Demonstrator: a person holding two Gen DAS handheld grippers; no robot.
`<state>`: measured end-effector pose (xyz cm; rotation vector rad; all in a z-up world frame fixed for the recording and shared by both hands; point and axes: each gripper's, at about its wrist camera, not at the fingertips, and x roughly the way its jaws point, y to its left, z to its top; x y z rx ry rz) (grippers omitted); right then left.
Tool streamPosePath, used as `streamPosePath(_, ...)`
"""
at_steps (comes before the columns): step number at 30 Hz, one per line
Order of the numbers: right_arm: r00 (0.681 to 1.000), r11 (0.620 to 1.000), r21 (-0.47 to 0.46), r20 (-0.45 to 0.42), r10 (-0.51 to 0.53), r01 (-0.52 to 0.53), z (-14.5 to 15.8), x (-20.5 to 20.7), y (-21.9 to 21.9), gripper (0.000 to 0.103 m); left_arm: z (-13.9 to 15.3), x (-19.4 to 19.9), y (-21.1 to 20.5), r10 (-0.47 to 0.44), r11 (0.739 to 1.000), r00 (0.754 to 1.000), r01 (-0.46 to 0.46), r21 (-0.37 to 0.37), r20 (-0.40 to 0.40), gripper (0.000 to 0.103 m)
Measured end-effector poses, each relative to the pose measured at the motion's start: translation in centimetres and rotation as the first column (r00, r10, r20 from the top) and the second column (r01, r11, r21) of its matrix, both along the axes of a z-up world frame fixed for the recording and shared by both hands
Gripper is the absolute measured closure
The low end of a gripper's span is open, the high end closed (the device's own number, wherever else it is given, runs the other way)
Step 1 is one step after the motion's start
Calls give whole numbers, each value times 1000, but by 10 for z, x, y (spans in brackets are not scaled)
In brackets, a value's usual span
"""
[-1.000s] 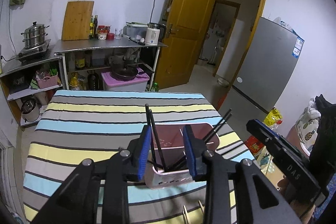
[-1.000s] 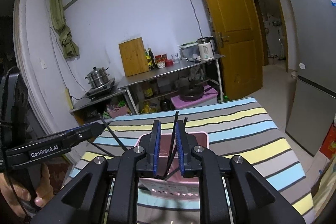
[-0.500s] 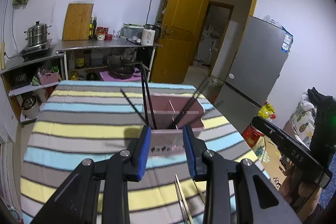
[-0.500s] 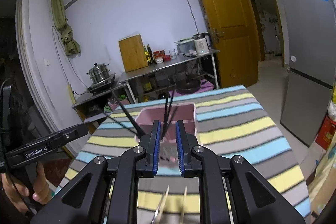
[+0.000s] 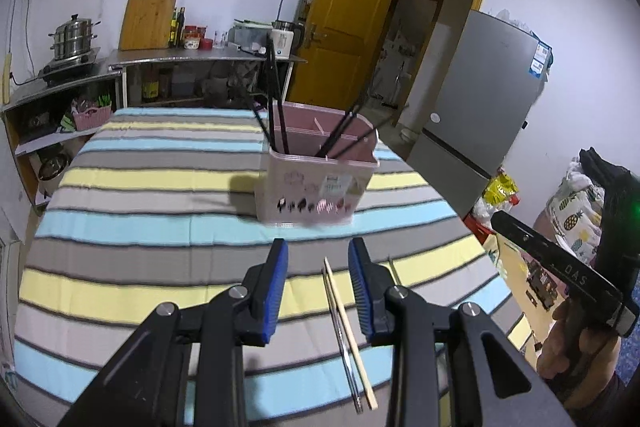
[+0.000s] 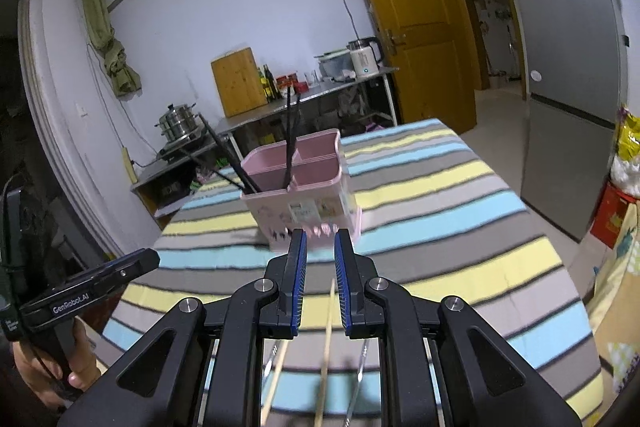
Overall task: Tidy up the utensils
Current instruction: 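Move both open grippers back down to the metal skewers and wooden chopsticks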
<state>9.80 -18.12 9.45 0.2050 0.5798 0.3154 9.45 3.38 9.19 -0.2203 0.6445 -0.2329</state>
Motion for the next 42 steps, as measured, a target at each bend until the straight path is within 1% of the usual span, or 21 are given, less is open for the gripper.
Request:
streamPosePath(8,999,1000,-3,-52,-5,4,-26,-7,-7,88,-28,-12,-6,-6,1000,999,7,22,-40,70)
streamPosePath(13,996,1000,-4,-83,-10,10,-40,-4,-12,88,-45,-9,-13,-18,1000,997,19,16,-72,70)
streamPosePath(20,990,1000,-17,-140,-5,3,-63,6,-10,88,-70,5,-26,-42,999,990,45,20,-137,70)
streamPosePath(28,976,999,-46,-216,3,-13,-93,25,-4,88,-96,36,-42,-67,996,973,78,43,-219,70)
streamPosePath(34,971,999,-47,-238,2,-14,-102,32,-5,88,-113,48,-49,-70,994,961,88,57,-269,70)
streamPosePath(38,969,999,-46,-245,2,-14,-104,35,-4,88,-115,49,-53,-72,993,960,94,72,-269,70)
streamPosePath(42,968,999,-45,-250,2,-14,-105,36,-4,88,-114,52,-56,-69,990,960,100,104,-271,69)
